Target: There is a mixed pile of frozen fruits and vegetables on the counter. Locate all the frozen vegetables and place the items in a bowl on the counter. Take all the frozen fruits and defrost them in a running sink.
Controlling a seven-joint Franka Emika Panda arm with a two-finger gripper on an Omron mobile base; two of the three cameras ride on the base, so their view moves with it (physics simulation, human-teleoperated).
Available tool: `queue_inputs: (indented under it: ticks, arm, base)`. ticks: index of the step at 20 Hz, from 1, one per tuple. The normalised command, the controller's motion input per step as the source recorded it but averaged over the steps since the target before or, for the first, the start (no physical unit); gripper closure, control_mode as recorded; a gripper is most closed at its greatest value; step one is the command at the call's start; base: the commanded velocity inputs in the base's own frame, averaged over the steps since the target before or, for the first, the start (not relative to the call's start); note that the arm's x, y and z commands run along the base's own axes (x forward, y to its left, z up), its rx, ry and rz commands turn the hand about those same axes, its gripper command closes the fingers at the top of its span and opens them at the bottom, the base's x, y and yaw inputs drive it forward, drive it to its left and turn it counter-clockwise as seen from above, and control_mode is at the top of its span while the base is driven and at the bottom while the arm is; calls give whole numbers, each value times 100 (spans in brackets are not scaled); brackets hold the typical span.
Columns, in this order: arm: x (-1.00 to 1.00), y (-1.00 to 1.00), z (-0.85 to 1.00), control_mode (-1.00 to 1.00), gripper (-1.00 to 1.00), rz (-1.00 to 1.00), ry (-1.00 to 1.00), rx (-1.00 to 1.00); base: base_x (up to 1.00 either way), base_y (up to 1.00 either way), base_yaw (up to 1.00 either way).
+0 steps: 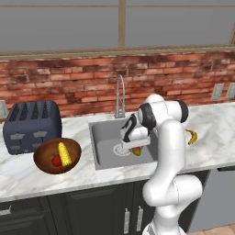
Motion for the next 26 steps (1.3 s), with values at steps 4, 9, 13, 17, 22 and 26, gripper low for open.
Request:
queue_inputs:
  ticks: [4, 9, 13, 17, 22, 26]
  arm:
    - [13, 0, -13, -100, -100, 0, 0, 0]
    - [6, 0, -5, -100, -100, 0, 1, 0]
    - [-2, -7, 13, -100, -100, -2, 2, 3]
    - [-8, -6, 31, -100, -100, -2, -2, 5]
    - [-6, -8, 37, -100, -100, -3, -2, 5]
    - [-3, -7, 43, -100, -100, -2, 0, 3]
  base:
    - [0, 0, 0]
    - [0, 0, 0]
    - [0, 0, 0]
    - [0, 0, 0]
    - [0, 0, 0]
    - [0, 0, 0]
